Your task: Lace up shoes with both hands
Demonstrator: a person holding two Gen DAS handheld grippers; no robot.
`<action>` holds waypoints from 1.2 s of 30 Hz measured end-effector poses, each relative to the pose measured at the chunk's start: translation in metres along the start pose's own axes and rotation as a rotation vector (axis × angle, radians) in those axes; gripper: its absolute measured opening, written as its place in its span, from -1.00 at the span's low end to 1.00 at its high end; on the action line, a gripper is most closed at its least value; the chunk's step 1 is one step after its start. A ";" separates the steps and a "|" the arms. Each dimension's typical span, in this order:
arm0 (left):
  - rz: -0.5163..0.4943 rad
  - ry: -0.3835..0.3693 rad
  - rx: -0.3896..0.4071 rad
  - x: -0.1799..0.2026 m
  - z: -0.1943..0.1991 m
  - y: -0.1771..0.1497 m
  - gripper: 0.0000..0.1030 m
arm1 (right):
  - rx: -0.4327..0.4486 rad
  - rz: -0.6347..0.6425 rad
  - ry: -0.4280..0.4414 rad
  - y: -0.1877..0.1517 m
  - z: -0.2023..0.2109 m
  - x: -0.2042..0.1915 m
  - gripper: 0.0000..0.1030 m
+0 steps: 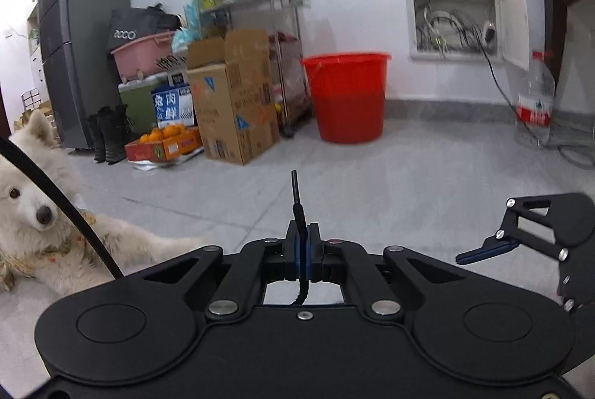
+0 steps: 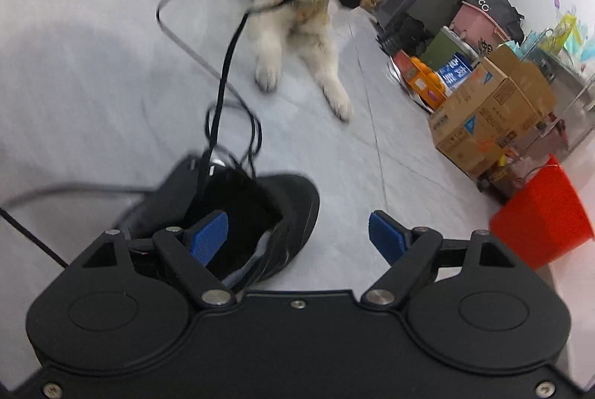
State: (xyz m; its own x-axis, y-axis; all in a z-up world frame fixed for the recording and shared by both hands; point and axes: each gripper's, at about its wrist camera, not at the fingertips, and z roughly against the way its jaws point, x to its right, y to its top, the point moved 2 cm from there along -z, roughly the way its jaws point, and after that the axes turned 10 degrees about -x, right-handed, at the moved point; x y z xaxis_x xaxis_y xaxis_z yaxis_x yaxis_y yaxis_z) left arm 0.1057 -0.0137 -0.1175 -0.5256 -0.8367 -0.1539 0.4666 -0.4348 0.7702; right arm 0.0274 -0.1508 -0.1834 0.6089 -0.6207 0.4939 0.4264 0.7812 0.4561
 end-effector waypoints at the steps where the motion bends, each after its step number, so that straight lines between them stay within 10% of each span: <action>1: -0.009 -0.003 -0.016 0.002 -0.004 -0.004 -0.94 | -0.015 -0.013 -0.004 -0.001 -0.007 -0.005 0.63; 5: -0.035 -0.010 -0.051 0.006 -0.016 -0.012 -0.94 | -0.060 -0.068 -0.031 -0.003 -0.028 -0.013 0.32; 18: -0.075 -0.070 -0.161 0.021 -0.053 -0.038 -0.94 | -0.114 -0.112 -0.128 -0.006 -0.077 -0.019 0.25; 21: -0.099 -0.097 -0.185 0.026 -0.059 -0.043 -0.94 | -0.120 -0.137 -0.098 -0.006 -0.081 -0.015 -0.14; 23: -0.119 -0.127 -0.203 0.029 -0.063 -0.047 -0.94 | -0.115 -0.157 -0.071 -0.007 -0.082 -0.013 -0.80; 36: -0.160 -0.238 -0.356 0.049 -0.103 -0.065 -0.94 | -0.083 -0.353 0.078 -0.020 -0.079 0.012 -0.91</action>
State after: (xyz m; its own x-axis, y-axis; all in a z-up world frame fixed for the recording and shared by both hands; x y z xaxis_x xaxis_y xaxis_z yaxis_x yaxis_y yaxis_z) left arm 0.1229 -0.0603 -0.2384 -0.7407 -0.6676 -0.0752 0.5594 -0.6749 0.4813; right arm 0.0794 -0.1684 -0.2449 0.4621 -0.8486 0.2577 0.6705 0.5244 0.5248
